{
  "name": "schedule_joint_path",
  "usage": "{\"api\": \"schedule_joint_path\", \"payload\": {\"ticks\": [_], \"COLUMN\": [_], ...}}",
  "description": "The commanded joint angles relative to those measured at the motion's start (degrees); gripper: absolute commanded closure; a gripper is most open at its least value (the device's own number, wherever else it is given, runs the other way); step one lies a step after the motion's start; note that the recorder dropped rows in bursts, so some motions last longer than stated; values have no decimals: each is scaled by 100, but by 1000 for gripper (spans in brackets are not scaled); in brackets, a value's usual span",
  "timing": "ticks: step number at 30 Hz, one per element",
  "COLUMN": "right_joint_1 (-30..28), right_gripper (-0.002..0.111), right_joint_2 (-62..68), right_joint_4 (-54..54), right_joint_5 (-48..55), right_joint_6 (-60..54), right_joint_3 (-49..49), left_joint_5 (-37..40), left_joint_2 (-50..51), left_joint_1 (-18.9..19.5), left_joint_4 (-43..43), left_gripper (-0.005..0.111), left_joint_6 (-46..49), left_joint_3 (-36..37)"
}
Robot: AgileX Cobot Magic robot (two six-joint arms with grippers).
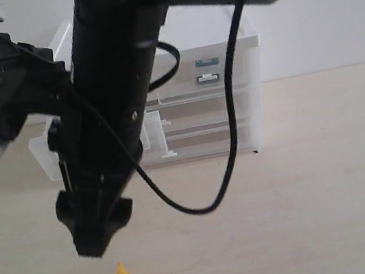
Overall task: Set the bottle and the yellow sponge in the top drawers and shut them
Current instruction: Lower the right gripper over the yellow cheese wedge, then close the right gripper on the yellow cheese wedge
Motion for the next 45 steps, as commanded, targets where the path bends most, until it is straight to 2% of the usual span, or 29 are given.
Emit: {"api": "schedule_joint_path", "payload": {"ticks": [1, 3, 8, 10, 16, 18, 29, 45], "right_joint_1": [52, 52, 120, 246, 951, 1042, 1042, 974], "right_gripper": [43, 43, 31, 31, 31, 31, 31, 31], "right_joint_2": [-69, -66, 11, 30, 384, 569, 1035, 1585], "right_joint_4": [192, 218, 113, -58, -1902, -2212, -1717, -1758], "right_joint_5": [1, 1, -233, -425, -700, -700, -1939, -2097], "right_joint_6": [588, 1230, 3254, 3674, 5555, 6033, 6801, 6979], "right_joint_3": [641, 883, 1128, 1128, 1128, 1128, 1128, 1128], "left_joint_5": [118, 118, 118, 176, 200, 182, 203, 199], "left_joint_2": [17, 17, 17, 17, 17, 17, 17, 17], "left_joint_1": [14, 14, 14, 14, 14, 14, 14, 14], "left_joint_4": [-23, -23, -23, -23, -23, -23, -23, -38], "left_gripper": [103, 103, 103, 103, 103, 103, 103, 103], "left_joint_6": [35, 35, 35, 33, 33, 33, 33, 33], "left_joint_3": [-6, -6, -6, -6, -6, -6, -6, -6]}}
